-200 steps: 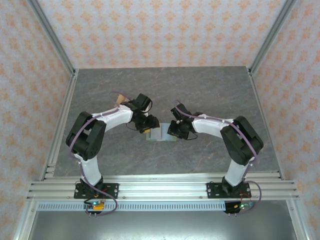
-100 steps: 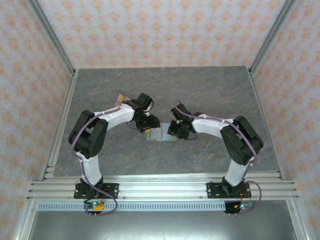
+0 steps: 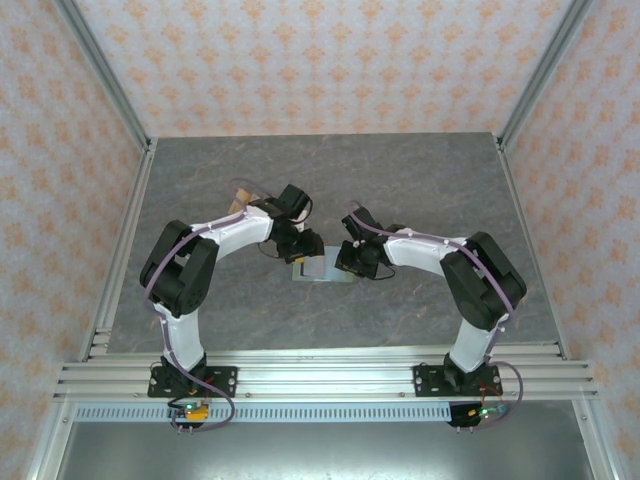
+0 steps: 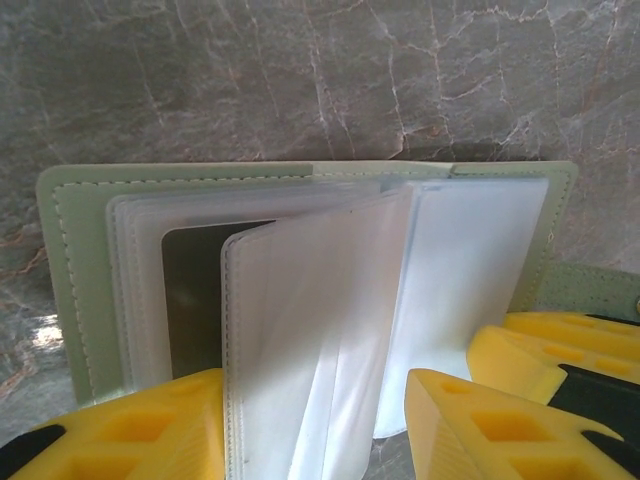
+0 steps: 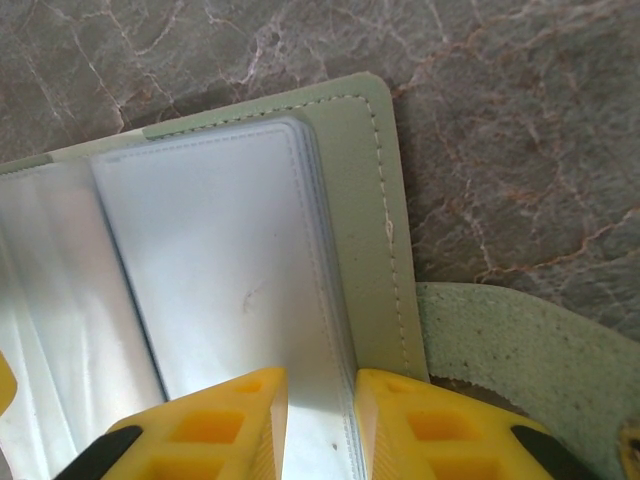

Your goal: Take the credit cards out of the card holder

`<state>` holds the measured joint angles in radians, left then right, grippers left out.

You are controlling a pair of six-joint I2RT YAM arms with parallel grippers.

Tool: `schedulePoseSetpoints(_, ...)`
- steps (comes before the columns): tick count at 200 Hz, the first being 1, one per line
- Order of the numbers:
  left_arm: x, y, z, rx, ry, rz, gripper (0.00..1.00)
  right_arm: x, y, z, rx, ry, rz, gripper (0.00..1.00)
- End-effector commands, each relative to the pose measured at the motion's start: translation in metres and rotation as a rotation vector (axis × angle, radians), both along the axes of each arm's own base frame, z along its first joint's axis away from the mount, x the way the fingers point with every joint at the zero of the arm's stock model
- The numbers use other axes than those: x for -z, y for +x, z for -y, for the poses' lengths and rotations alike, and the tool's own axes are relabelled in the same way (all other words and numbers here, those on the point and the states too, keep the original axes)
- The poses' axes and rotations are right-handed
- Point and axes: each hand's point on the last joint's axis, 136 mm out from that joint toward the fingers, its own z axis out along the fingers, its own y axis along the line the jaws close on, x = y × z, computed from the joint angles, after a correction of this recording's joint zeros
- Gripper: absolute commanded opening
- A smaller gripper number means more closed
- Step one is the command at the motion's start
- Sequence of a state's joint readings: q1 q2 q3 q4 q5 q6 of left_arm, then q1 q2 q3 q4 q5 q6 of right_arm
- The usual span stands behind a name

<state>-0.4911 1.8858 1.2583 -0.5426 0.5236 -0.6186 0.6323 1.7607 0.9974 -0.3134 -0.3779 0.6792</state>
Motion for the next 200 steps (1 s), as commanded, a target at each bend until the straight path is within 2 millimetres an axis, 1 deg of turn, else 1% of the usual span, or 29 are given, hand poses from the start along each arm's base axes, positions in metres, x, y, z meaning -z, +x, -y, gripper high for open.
schedulePoseSetpoints(1, -0.023, 0.000, 0.010, 0.038, -0.051, 0.038, 0.48, 0.024, -0.010, 0.011, 0.011, -0.064, -0.057, 0.26)
schedulePoseSetpoints(14, -0.027, 0.000, 0.013, 0.037, -0.078, 0.044, 0.48, 0.021, -0.010, 0.011, 0.012, -0.058, -0.050, 0.26)
schedulePoseSetpoints(30, -0.031, 0.000, 0.019, 0.035, -0.124, 0.048, 0.48, 0.013, -0.008, 0.009, 0.009, -0.034, -0.034, 0.25)
schedulePoseSetpoints(58, -0.032, -0.002, 0.027, 0.030, -0.182, 0.033, 0.49, -0.015, 0.000, 0.007, 0.012, 0.042, 0.041, 0.25)
schedulePoseSetpoints(74, -0.036, 0.000, 0.034, 0.021, -0.227, 0.039, 0.49, -0.031, 0.002, 0.005, 0.010, 0.104, 0.082, 0.24)
schedulePoseSetpoints(90, -0.041, 0.004, 0.043, 0.012, -0.278, 0.044, 0.49, -0.043, 0.006, 0.008, 0.027, 0.143, 0.121, 0.24)
schedulePoseSetpoints(110, -0.043, 0.005, 0.054, 0.017, -0.310, 0.042, 0.49, -0.051, 0.008, 0.019, 0.067, 0.164, 0.153, 0.24)
schedulePoseSetpoints(138, -0.046, 0.006, 0.063, 0.022, -0.328, 0.048, 0.49, -0.060, 0.010, 0.033, 0.112, 0.167, 0.199, 0.23)
schedulePoseSetpoints(168, -0.046, 0.007, 0.071, 0.028, -0.338, 0.044, 0.51, -0.070, 0.010, 0.040, 0.127, 0.154, 0.241, 0.23)
schedulePoseSetpoints(183, -0.046, 0.011, 0.070, 0.008, -0.337, 0.050, 0.51, -0.072, 0.011, 0.042, 0.117, 0.141, 0.249, 0.20)
schedulePoseSetpoints(200, -0.048, 0.017, 0.056, -0.070, -0.274, 0.095, 0.50, -0.071, 0.010, 0.042, 0.095, 0.119, 0.246, 0.16)
